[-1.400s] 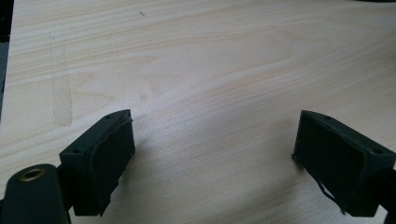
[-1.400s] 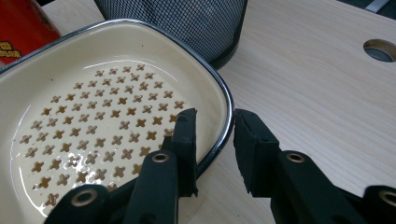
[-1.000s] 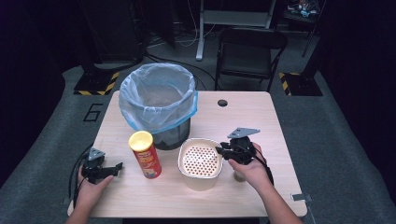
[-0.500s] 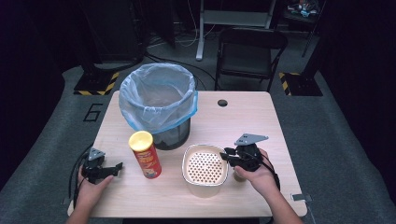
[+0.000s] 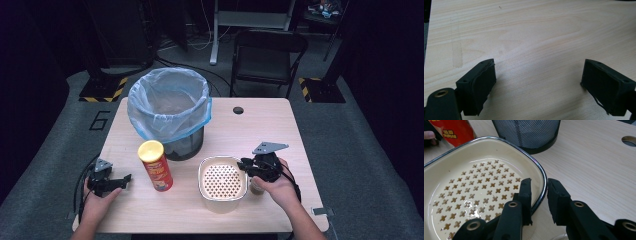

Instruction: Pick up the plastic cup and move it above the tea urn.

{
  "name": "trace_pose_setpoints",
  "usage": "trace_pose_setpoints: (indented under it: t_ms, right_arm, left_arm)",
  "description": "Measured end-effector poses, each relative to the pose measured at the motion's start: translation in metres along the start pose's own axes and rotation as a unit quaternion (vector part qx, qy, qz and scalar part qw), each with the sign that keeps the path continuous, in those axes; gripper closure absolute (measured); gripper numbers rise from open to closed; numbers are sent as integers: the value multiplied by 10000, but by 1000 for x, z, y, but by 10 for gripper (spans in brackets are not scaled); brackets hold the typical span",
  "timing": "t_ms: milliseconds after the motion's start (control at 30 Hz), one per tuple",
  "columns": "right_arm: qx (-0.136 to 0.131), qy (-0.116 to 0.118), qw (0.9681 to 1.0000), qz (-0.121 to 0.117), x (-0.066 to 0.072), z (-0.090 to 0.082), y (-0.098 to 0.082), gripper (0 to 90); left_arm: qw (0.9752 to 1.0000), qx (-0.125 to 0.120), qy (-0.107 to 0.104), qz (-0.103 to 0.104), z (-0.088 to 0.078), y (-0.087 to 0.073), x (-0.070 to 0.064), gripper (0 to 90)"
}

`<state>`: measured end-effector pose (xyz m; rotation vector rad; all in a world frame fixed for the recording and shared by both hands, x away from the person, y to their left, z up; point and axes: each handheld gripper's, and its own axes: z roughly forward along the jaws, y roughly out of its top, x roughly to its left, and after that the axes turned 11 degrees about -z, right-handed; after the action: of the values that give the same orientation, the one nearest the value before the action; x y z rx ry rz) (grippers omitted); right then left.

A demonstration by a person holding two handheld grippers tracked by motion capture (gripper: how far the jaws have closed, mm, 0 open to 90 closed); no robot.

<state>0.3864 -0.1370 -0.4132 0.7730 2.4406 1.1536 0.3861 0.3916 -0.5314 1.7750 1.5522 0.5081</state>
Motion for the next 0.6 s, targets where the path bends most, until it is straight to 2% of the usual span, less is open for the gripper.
trace_pose_setpoints:
  t_ms: [67,167,200,233,267,333,400,467,533,600]
  right_arm:
    - [-106,-21,9999,72,0,-3,-1,633]
    - [-332,-171,9991,205,-1,-13,-3,538]
    - [-395,-246,9986,235,-2,-18,-4,509]
    - [-526,-483,9972,233,-4,-28,-8,455]
    - [-526,-483,9972,233,-4,-28,-8,455]
    - [-612,-719,9953,204,-6,-36,-15,394]
    - [-588,-839,9945,222,-8,-43,-25,387]
    - [-492,-818,9953,188,-9,-46,-40,371]
    - [-497,-801,9954,175,-8,-46,-43,362]
    - [-519,-698,9962,13,-7,-46,-49,330]
  left_arm:
    - [10000,-1,1,-1,0,0,0,120]
    - [10000,-1,0,-1,0,0,0,120]
    - [10000,-1,0,1,0,0,0,120]
    - [10000,-3,-1,-1,0,0,0,120]
    - [10000,-1,0,0,0,0,0,120]
    - [10000,-1,0,-2,0,0,0,120]
    - [10000,1,1,1,0,0,0,120]
    - [10000,0,1,0,0,0,0,120]
    - [10000,0,2,-1,0,0,0,120]
    - [10000,49,-3,5,-1,0,0,121]
